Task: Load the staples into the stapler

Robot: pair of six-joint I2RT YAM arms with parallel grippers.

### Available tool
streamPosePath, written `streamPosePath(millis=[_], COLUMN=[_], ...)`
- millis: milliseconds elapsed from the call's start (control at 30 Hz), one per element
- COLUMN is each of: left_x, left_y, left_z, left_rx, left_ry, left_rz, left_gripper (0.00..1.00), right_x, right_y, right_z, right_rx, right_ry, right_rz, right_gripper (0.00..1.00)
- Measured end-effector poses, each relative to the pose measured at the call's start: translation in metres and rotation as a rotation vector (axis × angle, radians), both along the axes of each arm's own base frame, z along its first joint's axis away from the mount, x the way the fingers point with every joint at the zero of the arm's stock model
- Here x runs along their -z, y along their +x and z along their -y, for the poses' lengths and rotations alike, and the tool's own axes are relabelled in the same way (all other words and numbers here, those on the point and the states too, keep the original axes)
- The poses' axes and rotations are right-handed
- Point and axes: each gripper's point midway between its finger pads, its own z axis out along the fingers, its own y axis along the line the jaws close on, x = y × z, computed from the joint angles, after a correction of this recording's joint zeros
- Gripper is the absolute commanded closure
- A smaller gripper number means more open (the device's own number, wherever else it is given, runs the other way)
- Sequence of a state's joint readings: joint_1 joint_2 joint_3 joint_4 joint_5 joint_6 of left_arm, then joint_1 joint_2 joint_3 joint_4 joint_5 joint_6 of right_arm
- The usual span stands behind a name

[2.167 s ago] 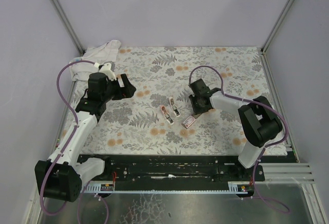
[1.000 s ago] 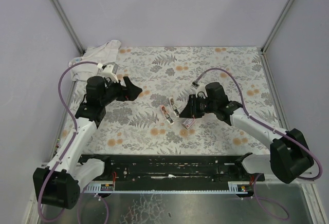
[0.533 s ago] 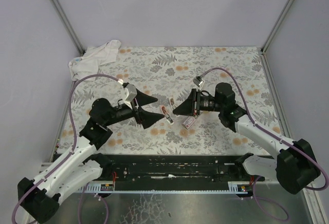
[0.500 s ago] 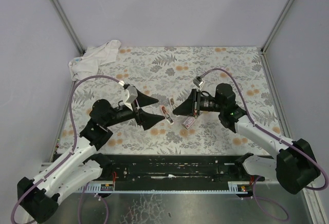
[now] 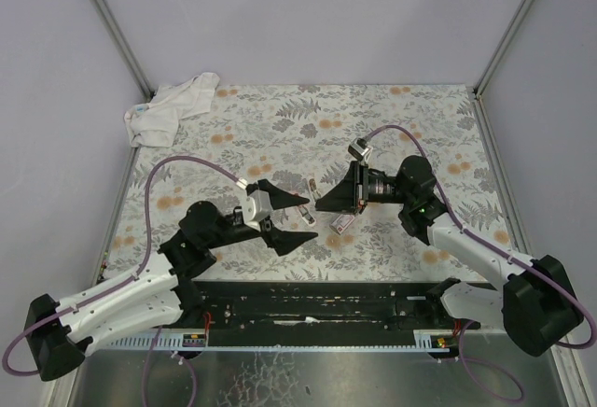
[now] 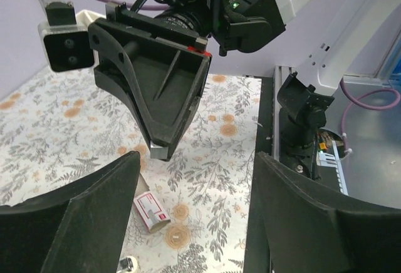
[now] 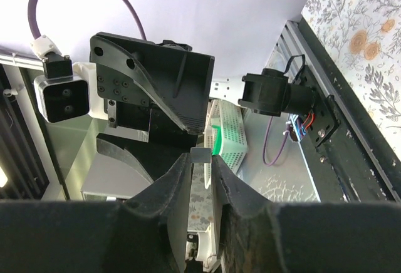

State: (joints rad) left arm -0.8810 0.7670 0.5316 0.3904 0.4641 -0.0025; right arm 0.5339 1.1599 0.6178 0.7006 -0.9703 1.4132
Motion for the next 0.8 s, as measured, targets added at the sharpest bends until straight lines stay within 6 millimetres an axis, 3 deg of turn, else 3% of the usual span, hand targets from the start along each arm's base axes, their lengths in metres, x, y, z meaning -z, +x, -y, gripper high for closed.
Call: streamPosePath(millis=[200, 600, 800], left_x=[-0.002, 0.001, 0.008], left_y=[0.005, 0.018, 0.019], left_z=[0.005, 0.005, 0.008], left_rx=[-0.045, -0.108, -0.106], left_ry=[-0.008, -0.010, 0.008], left_rz=[0.056, 0.068, 0.056], left_gripper=[0.32, 0.57, 0.63], right_x=[0.000, 0.000, -0.001], right_y=[-0.005, -0.009, -0.010], right_z=[0.002, 0.002, 0.003], right_rx=[-0.022, -0.045, -0.045], right_ry=[-0.002, -0.003, -0.002], right_rz=[0.009, 0.015, 0.016], right_gripper=[0.75, 0.75, 0.75])
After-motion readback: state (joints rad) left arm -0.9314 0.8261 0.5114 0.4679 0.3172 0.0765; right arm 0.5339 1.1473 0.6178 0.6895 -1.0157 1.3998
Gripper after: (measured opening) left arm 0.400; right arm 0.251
